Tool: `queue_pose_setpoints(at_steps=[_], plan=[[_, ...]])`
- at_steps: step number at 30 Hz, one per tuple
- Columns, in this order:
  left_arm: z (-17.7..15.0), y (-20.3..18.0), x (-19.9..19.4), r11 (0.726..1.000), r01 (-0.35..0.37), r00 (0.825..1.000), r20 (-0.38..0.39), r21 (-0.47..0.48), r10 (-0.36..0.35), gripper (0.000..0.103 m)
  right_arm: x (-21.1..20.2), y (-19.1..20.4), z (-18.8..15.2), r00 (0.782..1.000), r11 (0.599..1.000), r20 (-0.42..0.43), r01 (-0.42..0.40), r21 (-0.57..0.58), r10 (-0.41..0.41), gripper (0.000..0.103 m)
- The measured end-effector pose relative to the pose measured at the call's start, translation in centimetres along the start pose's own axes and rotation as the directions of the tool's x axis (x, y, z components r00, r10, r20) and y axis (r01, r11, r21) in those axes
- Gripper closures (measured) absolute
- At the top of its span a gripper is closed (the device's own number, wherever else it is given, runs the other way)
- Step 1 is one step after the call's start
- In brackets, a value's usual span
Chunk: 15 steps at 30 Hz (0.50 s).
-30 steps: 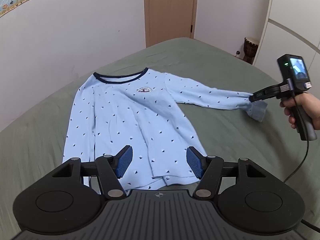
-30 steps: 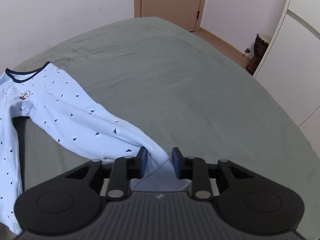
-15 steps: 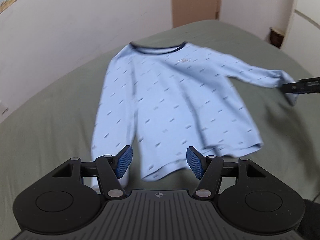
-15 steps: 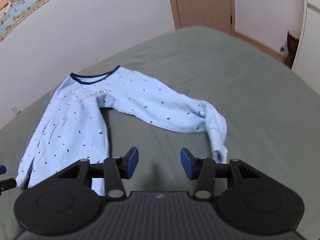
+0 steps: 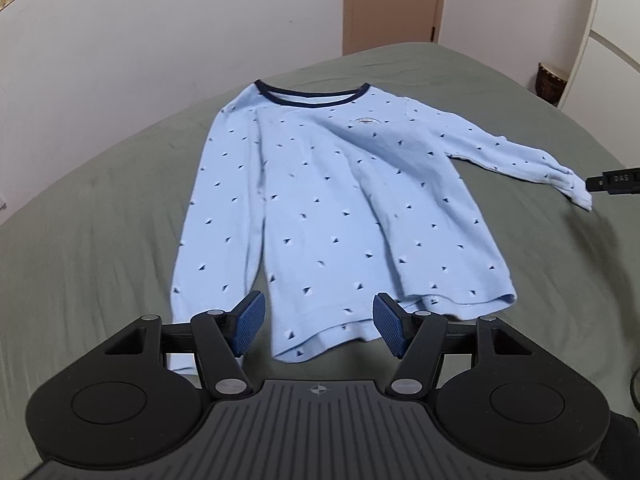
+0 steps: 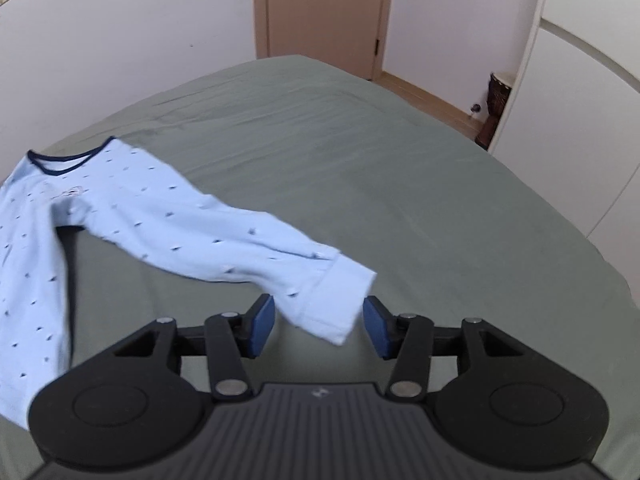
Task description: Fold clothes
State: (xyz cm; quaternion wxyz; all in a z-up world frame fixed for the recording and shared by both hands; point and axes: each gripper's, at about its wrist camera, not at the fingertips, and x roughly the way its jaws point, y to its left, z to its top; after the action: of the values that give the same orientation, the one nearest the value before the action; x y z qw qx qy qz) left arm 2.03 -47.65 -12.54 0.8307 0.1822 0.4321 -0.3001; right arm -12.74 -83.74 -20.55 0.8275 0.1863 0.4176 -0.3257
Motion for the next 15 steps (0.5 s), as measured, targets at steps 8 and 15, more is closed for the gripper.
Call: queue_pose_setpoints(at_steps=[8,15], plan=[[0.0,-0.7,0.3,1.000,-0.009,1.000,-0.016,0.018,0.009,0.044,3.2,-3.3,-0.5,0.992,0.964,-0.065,-0.087,0.251,0.106,0.069],[0.0,-0.8,0.3,1.000,-0.008,1.000,-0.018,0.025,0.008,0.044,1.4,-3.1,0.9,0.999,0.977,-0.030,-0.037,0.211,0.045,0.096]])
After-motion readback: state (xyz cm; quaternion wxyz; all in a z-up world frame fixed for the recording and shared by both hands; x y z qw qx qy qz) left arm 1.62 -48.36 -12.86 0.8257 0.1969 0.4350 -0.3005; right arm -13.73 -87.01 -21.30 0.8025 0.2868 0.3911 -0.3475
